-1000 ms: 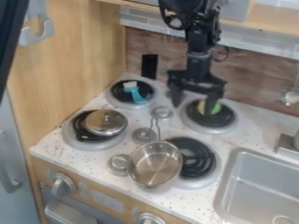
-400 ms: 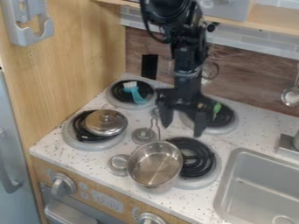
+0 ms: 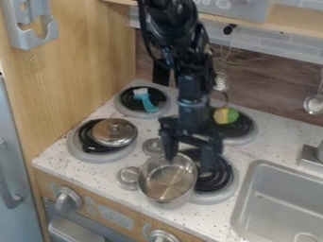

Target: Put the silver pot in the center

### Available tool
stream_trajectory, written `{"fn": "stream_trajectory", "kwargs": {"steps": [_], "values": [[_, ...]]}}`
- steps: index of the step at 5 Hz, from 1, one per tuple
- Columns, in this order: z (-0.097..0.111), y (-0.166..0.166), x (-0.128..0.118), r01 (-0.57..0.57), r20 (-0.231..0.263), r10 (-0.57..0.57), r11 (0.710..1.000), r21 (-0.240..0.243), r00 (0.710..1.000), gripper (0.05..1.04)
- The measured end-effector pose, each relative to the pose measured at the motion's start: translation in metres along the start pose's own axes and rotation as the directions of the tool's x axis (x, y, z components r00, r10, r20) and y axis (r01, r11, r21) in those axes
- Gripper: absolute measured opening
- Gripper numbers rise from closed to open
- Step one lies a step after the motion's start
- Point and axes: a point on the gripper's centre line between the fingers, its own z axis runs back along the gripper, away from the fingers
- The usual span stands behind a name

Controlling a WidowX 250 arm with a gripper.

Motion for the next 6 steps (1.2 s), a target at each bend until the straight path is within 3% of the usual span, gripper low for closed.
{"fn": "stream_trajectory", "kwargs": {"steps": [1, 2, 3, 5, 6], "values": [[-0.021, -0.005, -0.006, 0.011, -0.028, -0.01, 1.0, 0.01, 1.0, 0.998], [-0.051, -0.007, -0.015, 0.018, -0.095, -0.017, 1.0, 0.017, 0.995, 0.998], [-0.06, -0.013, -0.009, 0.028, -0.131, -0.023, 0.999, 0.038, 0.991, 0.941], [-0.06, -0.014, -0.009, 0.032, -0.133, -0.027, 0.999, 0.031, 0.991, 0.382], [-0.059, -0.016, -0.01, 0.037, -0.123, -0.035, 0.999, 0.015, 0.992, 0.218]]}}
